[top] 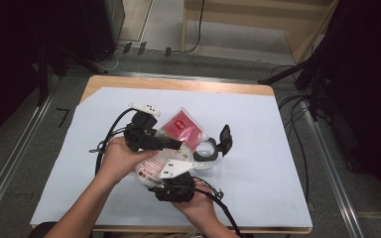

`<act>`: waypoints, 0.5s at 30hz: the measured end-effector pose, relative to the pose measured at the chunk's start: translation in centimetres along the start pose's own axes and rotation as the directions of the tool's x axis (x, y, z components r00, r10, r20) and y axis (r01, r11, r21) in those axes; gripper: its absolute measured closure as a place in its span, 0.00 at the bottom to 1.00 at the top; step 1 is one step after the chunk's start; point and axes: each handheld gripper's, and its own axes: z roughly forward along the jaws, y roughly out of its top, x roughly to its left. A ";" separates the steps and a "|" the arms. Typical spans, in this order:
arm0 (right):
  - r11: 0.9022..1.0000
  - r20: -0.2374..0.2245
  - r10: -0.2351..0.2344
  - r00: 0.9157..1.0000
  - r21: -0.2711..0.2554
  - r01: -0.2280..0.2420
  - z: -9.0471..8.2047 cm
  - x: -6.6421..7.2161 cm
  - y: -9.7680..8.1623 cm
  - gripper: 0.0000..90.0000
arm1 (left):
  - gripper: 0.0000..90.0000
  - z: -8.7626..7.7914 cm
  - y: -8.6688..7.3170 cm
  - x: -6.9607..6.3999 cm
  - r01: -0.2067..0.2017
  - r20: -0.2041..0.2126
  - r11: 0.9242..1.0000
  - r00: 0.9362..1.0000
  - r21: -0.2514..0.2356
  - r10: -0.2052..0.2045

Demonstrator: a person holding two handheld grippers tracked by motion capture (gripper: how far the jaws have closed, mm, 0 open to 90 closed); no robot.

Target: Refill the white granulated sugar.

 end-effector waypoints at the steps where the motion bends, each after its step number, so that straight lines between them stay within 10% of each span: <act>1: 1.000 0.004 -0.003 1.000 0.003 0.003 0.0 0.0 0.0 0.65 | 0.89 0.0 0.0 0.0 0.001 0.003 1.000 1.000 0.001 -0.001; 15: 0.999 0.004 0.026 1.000 0.018 -0.026 0.3 0.0 -0.2 0.66 | 0.86 1.0 -0.1 0.0 0.045 0.032 0.999 0.998 0.012 -0.046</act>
